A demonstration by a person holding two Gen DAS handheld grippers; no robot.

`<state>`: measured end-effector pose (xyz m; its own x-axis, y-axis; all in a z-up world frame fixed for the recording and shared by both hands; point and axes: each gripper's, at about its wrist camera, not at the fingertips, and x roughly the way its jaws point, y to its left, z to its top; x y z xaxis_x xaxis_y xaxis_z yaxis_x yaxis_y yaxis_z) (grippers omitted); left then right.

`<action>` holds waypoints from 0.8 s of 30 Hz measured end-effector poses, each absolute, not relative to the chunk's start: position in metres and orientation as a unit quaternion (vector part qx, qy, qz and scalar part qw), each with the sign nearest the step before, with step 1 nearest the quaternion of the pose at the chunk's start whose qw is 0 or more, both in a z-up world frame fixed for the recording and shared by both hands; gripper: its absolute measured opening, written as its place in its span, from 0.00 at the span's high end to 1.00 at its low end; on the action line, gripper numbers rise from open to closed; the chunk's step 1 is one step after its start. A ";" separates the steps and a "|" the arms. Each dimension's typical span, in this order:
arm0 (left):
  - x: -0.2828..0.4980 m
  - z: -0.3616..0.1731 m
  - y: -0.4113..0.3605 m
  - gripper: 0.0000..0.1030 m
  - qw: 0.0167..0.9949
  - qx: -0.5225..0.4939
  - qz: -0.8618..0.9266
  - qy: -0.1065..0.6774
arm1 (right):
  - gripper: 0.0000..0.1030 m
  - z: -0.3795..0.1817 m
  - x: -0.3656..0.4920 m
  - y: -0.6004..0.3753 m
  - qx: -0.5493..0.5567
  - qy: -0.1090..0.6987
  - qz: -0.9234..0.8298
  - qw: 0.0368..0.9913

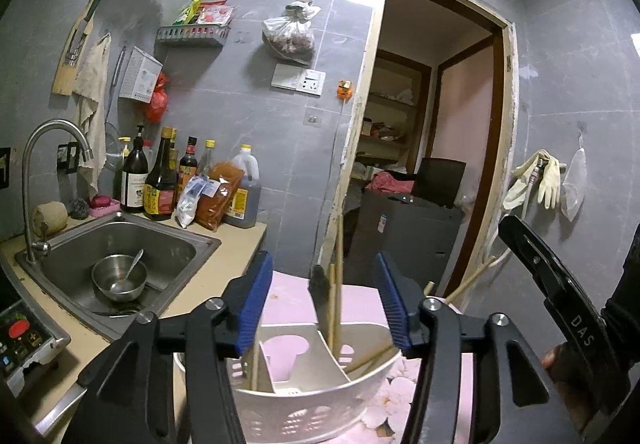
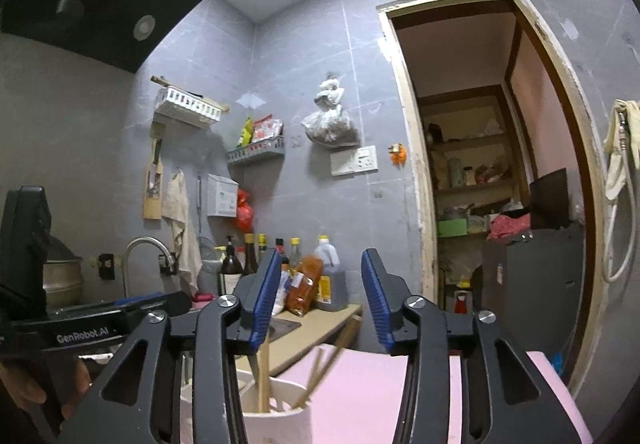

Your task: Organize utensils

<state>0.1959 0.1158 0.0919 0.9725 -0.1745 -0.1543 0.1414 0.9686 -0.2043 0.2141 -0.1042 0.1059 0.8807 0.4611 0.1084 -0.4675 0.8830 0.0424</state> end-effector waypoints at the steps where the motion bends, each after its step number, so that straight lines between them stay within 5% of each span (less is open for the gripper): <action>1: 0.194 0.092 0.114 0.52 0.988 -0.094 -0.081 0.086 | 0.57 0.106 0.212 -0.107 0.034 -0.045 0.236 0.970; 18: 0.169 0.084 0.090 0.13 0.987 -0.092 -0.087 0.103 | 0.28 0.104 0.181 -0.155 0.029 0.019 0.171 0.985; 24: 0.161 0.080 0.086 0.08 0.987 -0.087 -0.078 0.109 | 0.18 0.102 0.173 -0.167 0.036 0.037 0.155 0.987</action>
